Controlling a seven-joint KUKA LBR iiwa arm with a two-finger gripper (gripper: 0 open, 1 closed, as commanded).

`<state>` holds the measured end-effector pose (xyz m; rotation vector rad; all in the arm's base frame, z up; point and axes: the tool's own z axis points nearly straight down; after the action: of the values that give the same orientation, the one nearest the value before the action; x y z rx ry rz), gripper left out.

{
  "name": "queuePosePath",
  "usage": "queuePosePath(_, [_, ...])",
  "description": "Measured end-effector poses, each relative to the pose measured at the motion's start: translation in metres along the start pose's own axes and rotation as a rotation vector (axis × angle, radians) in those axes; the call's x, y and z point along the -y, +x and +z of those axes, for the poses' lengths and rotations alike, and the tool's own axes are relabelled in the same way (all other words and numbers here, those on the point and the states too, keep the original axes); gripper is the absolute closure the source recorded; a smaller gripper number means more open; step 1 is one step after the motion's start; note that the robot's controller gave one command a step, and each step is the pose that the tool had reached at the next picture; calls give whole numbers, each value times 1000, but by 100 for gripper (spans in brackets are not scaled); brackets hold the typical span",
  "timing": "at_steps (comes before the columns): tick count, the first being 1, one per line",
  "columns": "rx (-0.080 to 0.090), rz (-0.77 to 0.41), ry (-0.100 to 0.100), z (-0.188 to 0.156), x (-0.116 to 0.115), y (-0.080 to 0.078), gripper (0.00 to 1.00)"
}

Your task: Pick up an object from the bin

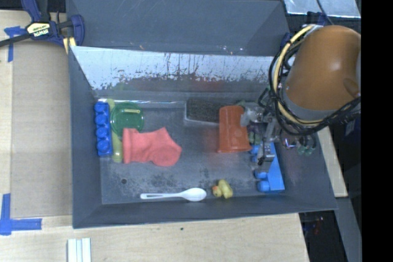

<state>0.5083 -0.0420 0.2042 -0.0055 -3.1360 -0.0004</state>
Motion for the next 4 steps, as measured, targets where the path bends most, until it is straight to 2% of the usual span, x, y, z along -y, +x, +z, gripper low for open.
queuePosePath(1, [9, -2, 1, -5, 0, -2, 0])
queuePosePath(2, [18, 9, 2, 39, 25, -78, 0])
queuePosePath(3, [23, 212, -3, 93, -28, -80, 0])
queuePosePath(4, [12, -202, -2, 122, -37, -96, 100])
